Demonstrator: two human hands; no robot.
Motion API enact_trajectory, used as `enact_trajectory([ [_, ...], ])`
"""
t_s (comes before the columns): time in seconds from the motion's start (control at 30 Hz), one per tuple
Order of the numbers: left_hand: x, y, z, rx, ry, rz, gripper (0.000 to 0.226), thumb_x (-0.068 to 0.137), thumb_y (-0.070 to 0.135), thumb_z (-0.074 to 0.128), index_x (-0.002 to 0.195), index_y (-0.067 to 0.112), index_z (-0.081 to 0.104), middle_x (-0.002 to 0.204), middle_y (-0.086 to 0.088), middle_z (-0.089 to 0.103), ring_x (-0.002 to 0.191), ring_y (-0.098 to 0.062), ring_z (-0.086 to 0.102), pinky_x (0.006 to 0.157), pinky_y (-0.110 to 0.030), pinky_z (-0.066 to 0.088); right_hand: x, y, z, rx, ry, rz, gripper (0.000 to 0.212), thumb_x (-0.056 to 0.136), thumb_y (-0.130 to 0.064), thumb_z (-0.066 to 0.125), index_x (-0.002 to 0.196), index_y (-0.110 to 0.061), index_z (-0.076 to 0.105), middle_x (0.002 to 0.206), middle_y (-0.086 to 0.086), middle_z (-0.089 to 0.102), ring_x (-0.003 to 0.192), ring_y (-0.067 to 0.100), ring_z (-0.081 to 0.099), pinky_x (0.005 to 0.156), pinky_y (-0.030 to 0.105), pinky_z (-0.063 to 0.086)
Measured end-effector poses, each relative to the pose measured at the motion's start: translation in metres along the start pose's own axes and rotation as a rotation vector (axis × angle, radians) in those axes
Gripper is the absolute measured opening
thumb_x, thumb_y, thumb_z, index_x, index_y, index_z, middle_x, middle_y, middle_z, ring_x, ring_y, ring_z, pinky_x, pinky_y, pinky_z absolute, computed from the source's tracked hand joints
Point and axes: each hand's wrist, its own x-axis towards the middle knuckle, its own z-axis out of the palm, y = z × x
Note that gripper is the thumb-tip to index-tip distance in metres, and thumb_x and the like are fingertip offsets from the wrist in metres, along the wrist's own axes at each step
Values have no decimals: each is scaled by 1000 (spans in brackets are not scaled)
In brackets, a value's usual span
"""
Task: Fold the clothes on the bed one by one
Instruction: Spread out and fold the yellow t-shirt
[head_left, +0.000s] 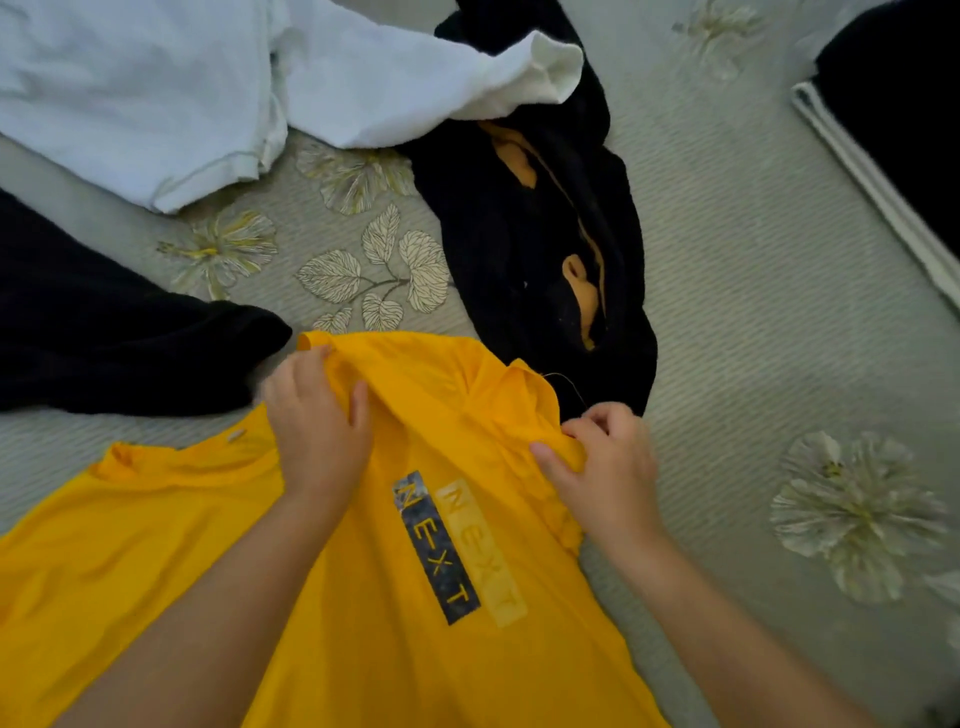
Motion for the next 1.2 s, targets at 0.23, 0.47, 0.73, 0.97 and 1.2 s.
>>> enact_trajectory([
  [0.23, -20, 51, 9, -73, -266, 452, 34, 81, 23, 59, 100, -5, 64, 90, -21, 64, 84, -36, 62, 77, -26, 35, -16, 4, -9, 306, 118, -112, 22, 81, -11, 59, 93, 4, 69, 89, 16, 64, 83, 26, 60, 72, 30, 49],
  [0.47, 12, 103, 44, 298, -697, 448, 41, 91, 23, 49, 131, 19, 45, 121, -10, 54, 112, -27, 50, 82, -34, 42, -33, 37, -18, 139, -224, 48, 27, 84, -26, 62, 93, -2, 69, 91, 12, 67, 88, 28, 56, 76, 24, 33],
  [0.73, 32, 132, 22, -382, -623, 190, 26, 88, 0, 46, 76, 20, 55, 66, 3, 51, 58, -10, 46, 55, -17, 39, -23, 56, -54, 623, -136, 103, 50, 68, 4, 74, 55, -30, 40, 90, -12, 50, 75, -11, 50, 60, 2, 35],
  [0.97, 18, 162, 31, -588, -641, -18, 31, 92, 2, 41, 74, 25, 52, 66, 5, 50, 57, -4, 46, 48, -8, 40, -37, 53, -41, 749, 205, 384, 31, 81, 4, 61, 85, -22, 45, 78, 3, 63, 74, 6, 58, 67, 18, 44],
  [1.2, 14, 147, -5, -997, -670, -139, 39, 81, -12, 42, 66, 19, 62, 53, 10, 56, 52, -2, 48, 53, -16, 39, -60, 29, -39, 444, 363, -106, 18, 78, -4, 56, 87, 1, 70, 84, 1, 66, 83, 9, 56, 79, 13, 41],
])
